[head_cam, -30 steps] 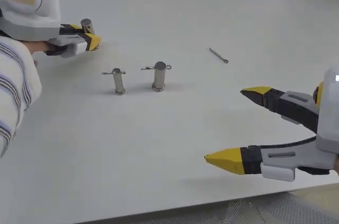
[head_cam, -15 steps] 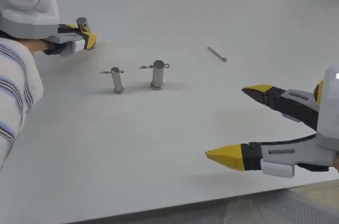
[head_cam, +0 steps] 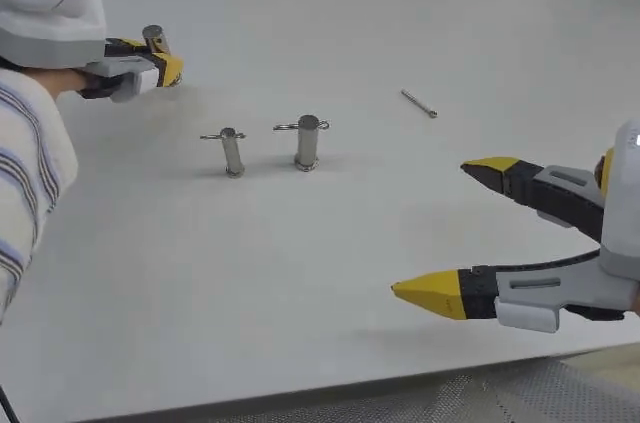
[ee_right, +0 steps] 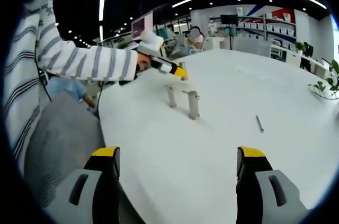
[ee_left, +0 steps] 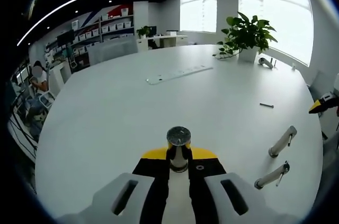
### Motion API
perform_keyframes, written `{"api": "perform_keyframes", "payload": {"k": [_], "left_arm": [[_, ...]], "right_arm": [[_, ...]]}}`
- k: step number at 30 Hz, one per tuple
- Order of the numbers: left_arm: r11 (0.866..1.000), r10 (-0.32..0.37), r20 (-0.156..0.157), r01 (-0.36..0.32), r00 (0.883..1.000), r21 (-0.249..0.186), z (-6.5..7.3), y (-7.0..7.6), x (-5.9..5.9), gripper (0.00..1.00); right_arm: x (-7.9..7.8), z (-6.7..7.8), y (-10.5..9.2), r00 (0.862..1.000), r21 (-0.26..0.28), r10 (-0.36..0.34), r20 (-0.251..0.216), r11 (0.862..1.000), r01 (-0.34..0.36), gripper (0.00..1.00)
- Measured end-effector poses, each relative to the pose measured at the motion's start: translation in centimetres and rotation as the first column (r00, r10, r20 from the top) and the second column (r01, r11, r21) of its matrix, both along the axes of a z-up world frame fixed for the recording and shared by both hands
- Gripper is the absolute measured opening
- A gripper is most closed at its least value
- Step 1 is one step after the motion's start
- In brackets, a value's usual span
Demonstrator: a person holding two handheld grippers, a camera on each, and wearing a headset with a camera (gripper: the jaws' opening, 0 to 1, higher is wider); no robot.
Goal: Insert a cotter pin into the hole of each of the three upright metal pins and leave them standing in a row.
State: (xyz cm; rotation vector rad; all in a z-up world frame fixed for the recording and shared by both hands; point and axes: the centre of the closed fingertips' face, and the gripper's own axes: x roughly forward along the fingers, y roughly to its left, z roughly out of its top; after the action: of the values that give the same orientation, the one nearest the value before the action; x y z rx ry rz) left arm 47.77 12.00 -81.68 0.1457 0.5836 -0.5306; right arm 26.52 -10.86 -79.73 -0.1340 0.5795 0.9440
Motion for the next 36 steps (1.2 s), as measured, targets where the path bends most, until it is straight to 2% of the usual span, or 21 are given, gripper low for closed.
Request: {"api": "perform_keyframes", "payload": {"k": [5,6,8,14,16,24,31,34,36], "left_arm": [[1.0,0.0,-0.011,0.0,1.0,0.018,-0.1,0.1,-1.4,0.11],[1.0,-0.002,-0.011,0.003,1.0,0.022,0.1,0.1,-2.2,0.11],[1.0,0.001,-0.016,-0.001,1.0,0.019,0.3,0.1,-3.0,0.11],[0.999,0.004,-0.025,-0.003,1.0,0.037,0.8,0.5,-4.6,0.11],[0.999,0.01,-0.019,-0.009,1.0,0.046,1.1,0.7,-5.1,0.11],[0.999,0.034,-0.029,-0.033,0.999,0.036,1.9,0.7,-7.2,0.11],[0.999,0.045,-0.036,-0.044,0.998,0.032,2.8,0.2,-9.4,0.11],[0.998,0.046,-0.037,-0.045,0.998,0.044,3.0,-0.1,-10.2,0.11],[0.998,0.053,-0.049,-0.051,0.997,0.034,3.1,-0.4,-10.6,0.11]], "right_arm": [[-0.1,0.1,0.0,1.0,0.001,0.009,0.005,1.0,-0.009,0.92],[-0.1,0.1,0.0,1.0,0.001,0.012,0.008,1.0,-0.012,0.92],[-0.2,0.2,0.0,1.0,0.002,0.016,0.012,1.0,-0.016,0.92],[-0.4,0.3,0.1,0.999,0.004,0.029,0.02,1.0,-0.029,0.92],[-0.4,0.4,0.1,0.999,0.006,0.031,0.022,0.999,-0.031,0.92],[-0.5,0.5,0.2,0.998,0.007,0.043,0.034,0.999,-0.043,0.92],[-0.4,0.7,0.3,0.997,0.01,0.055,0.046,0.998,-0.055,0.92],[-0.4,0.8,0.2,0.997,0.012,0.056,0.052,0.998,-0.057,0.92],[-0.4,0.9,0.1,0.997,0.007,0.059,0.055,0.998,-0.06,0.92]]}}
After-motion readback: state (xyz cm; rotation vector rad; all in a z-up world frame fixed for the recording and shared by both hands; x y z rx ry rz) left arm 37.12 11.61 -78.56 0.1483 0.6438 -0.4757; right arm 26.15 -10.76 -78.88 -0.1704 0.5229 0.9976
